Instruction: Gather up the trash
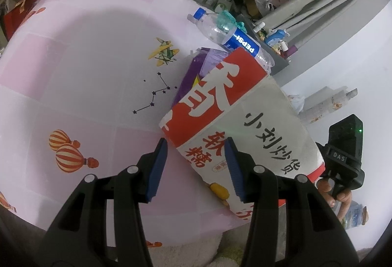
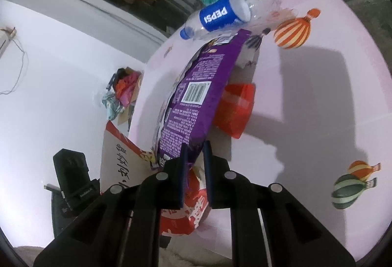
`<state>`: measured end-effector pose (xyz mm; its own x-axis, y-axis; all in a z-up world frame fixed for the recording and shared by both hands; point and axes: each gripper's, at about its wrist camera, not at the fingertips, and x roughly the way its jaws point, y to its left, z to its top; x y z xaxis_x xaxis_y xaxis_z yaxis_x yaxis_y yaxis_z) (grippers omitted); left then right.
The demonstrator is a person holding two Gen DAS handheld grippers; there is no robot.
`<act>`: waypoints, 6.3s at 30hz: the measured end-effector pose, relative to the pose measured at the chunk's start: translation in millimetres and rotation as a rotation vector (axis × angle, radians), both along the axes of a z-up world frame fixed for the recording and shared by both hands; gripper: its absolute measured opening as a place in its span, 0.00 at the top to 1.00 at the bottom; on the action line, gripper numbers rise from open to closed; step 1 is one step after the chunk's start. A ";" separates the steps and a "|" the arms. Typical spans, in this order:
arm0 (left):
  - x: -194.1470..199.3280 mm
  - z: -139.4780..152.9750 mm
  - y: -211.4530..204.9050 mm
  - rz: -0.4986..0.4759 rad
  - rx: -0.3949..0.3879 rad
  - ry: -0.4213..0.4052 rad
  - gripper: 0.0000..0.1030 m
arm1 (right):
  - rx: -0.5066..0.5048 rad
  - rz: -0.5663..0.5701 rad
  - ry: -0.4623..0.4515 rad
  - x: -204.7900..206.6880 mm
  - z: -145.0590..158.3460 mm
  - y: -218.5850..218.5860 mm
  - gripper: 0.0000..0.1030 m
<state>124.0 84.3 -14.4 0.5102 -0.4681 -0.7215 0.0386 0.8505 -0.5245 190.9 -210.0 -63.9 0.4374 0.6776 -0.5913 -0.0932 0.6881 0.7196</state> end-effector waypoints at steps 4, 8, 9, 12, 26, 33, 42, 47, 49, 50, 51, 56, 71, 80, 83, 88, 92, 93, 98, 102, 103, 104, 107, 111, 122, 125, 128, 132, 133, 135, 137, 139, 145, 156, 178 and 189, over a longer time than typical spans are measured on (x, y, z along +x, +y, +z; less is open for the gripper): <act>0.4 -2.4 -4.1 -0.011 0.001 0.014 0.56 | -0.010 -0.008 0.016 -4.6 -6.8 -4.8 0.89; -0.3 -4.0 -8.7 -0.023 0.007 0.021 0.56 | 0.002 -0.014 0.035 -10.1 -14.6 -8.2 0.89; -0.4 -4.2 -9.1 -0.025 0.008 0.023 0.56 | 0.009 -0.012 0.037 -10.9 -15.6 -9.4 0.89; -0.2 -4.5 -10.0 -0.026 0.011 0.025 0.56 | 0.039 -0.022 0.044 -10.6 -16.4 -14.0 0.88; -0.7 -6.3 -12.9 -0.029 0.012 0.029 0.56 | 0.062 -0.018 0.082 1.7 -18.3 -10.0 0.62; 0.0 -9.1 -15.4 -0.035 0.010 0.034 0.56 | 0.051 0.028 0.072 7.9 -14.8 7.3 0.62; 0.8 -11.3 -14.8 -0.043 0.005 0.043 0.56 | 0.048 0.066 0.074 6.4 -18.9 16.9 0.76; 0.7 -11.8 -14.0 -0.045 0.002 0.048 0.56 | 0.050 0.074 0.073 4.8 -19.3 16.0 0.84; 0.9 -11.8 -14.1 -0.046 0.002 0.048 0.56 | 0.051 0.075 0.071 4.3 -19.2 16.0 0.85; 0.9 -11.8 -14.3 -0.046 0.002 0.048 0.56 | 0.052 0.077 0.069 4.1 -18.7 15.8 0.86; 0.9 -11.8 -14.4 -0.045 0.002 0.048 0.56 | 0.052 0.078 0.068 3.9 -18.2 15.8 0.87; 1.2 -11.9 -14.4 -0.046 0.003 0.050 0.56 | 0.050 0.082 0.038 0.0 -10.9 17.0 0.89; 1.9 -10.3 -27.1 -0.117 -0.017 0.064 0.56 | -0.081 -0.105 -0.196 -50.2 46.8 -25.4 0.94; 18.1 -27.4 -45.6 -0.099 -0.022 0.161 0.56 | -0.075 -0.148 -0.106 -68.8 8.7 -34.0 0.95; 20.5 -33.7 -48.7 -0.086 -0.039 0.176 0.55 | -0.047 -0.170 -0.092 -70.4 2.8 -40.8 0.95; 18.1 -36.6 -60.9 -0.088 -0.018 0.142 0.56 | -0.012 -0.253 -0.137 -80.5 12.0 -70.8 0.95; 16.7 -35.6 -67.5 -0.097 0.004 0.117 0.70 | 0.015 -0.333 -0.163 -93.1 18.1 -100.1 0.95; 16.5 -34.1 -69.1 -0.100 0.011 0.110 0.74 | 0.023 -0.352 -0.167 -97.1 18.1 -106.9 0.95; 16.8 -22.2 -77.5 -0.124 0.034 0.073 0.94 | 0.071 -0.411 -0.191 -112.9 16.1 -133.0 0.95; 9.4 -14.6 -82.3 -0.131 0.056 0.042 1.00 | 0.119 -0.423 -0.205 -119.5 12.2 -143.9 0.95; 8.0 -13.1 -82.7 -0.129 0.058 0.038 1.00 | 0.124 -0.422 -0.202 -119.8 10.4 -145.7 0.95; 5.0 -11.6 -82.3 -0.125 0.059 0.033 1.00 | 0.127 -0.421 -0.202 -118.5 10.1 -147.6 0.95; 0.5 -3.2 -83.0 -0.118 0.062 0.018 1.00 | 0.154 -0.410 -0.210 -119.2 9.1 -150.5 0.95; -5.7 6.7 -80.6 -0.139 0.074 0.016 1.00 | 0.176 -0.355 -0.210 -117.6 10.6 -142.5 0.93; 17.3 -8.9 -92.1 -0.140 0.025 0.117 0.38 | 0.215 -0.242 -0.149 -87.9 -2.3 -123.0 0.63; 29.2 -24.8 -97.0 -0.145 -0.016 0.167 0.38 | 0.205 -0.203 -0.133 -80.0 -4.3 -111.5 0.62; 36.6 -34.1 -98.2 -0.137 -0.046 0.188 0.38 | 0.208 -0.191 -0.087 -68.7 -13.1 -101.7 0.62; 44.6 -37.8 -98.0 -0.138 -0.085 0.189 0.38 | 0.200 -0.164 -0.050 -57.2 -21.8 -83.7 0.80; 46.9 -39.4 -96.7 -0.136 -0.109 0.191 0.40 | 0.185 -0.150 -0.041 -54.2 -23.9 -77.3 0.82; 49.7 -43.5 -94.3 -0.129 -0.153 0.194 0.44 | 0.157 -0.129 -0.022 -49.4 -29.0 -65.7 0.90; 52.1 -47.7 -90.2 -0.119 -0.190 0.196 0.48 | 0.124 -0.116 -0.005 -46.4 -32.3 -55.8 0.93; 54.2 -49.7 -86.4 -0.108 -0.202 0.189 0.52 | 0.110 -0.101 0.001 -44.8 -35.1 -48.0 0.94; 49.0 -55.0 -68.2 -0.075 -0.258 0.178 0.67 | 0.063 -0.082 -0.008 -45.3 -27.0 -34.7 0.94; 44.3 -9.0 -12.1 -0.048 -0.379 0.055 1.00 | 0.061 -0.048 -0.111 -47.2 17.3 -15.3 0.95; -78.1 27.8 -59.6 -0.338 0.289 -0.355 0.39 | 0.023 0.072 -0.119 -32.3 42.7 20.1 0.95; -67.9 11.6 -78.1 -0.287 0.466 -0.389 0.39 | 0.042 0.065 -0.110 -40.9 44.0 20.0 0.95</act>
<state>56.1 6.2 -2.8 0.6757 -0.3075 -0.6699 0.4086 0.9127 -0.0068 149.9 -190.0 -20.0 0.4526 0.7293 -0.5130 -0.2162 0.6479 0.7304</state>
